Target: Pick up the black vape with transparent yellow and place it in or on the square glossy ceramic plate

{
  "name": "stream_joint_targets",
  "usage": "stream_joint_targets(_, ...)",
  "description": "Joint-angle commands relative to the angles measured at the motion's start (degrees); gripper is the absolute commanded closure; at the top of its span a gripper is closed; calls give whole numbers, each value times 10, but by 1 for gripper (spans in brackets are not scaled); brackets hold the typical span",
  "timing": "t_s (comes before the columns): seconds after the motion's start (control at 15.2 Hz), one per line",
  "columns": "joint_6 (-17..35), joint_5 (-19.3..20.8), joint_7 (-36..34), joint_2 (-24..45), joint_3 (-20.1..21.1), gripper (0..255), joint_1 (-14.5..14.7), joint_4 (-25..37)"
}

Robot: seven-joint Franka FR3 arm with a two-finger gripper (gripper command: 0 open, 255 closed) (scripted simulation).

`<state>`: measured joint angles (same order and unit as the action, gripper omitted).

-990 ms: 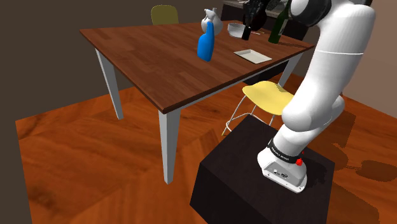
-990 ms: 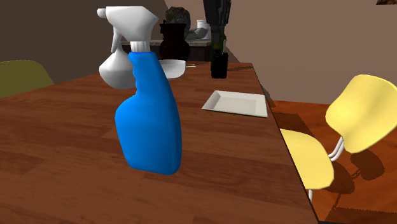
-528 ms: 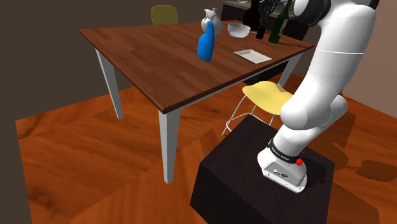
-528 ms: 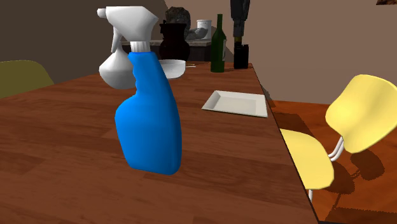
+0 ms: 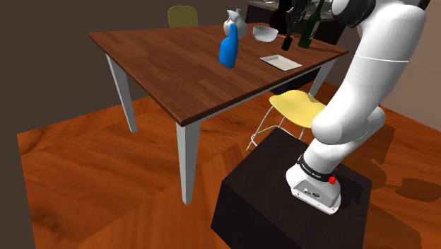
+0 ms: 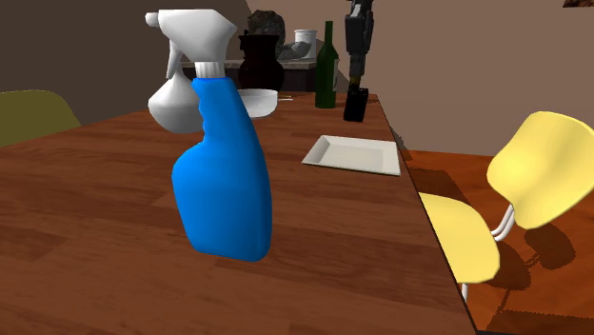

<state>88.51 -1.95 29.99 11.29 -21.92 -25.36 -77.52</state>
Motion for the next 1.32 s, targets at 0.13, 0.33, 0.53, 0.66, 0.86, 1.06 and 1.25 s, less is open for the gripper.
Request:
stream_joint_targets(0.13,36,4,-3,-10,1,255,4,-45)
stream_joint_targets(0.33,61,6,-5,-16,2,255,6,-75)
stream_joint_targets(0.53,85,8,-6,-20,2,255,7,-104)
stream_joint_targets(0.66,101,8,-7,-22,3,255,8,-121)
stream_joint_targets(0.86,110,9,-7,-22,3,255,8,-131)
stream_joint_targets(1.06,110,9,-7,-22,3,255,8,-131)
stream_joint_targets(1.25,110,9,-7,-22,3,0,8,-131)
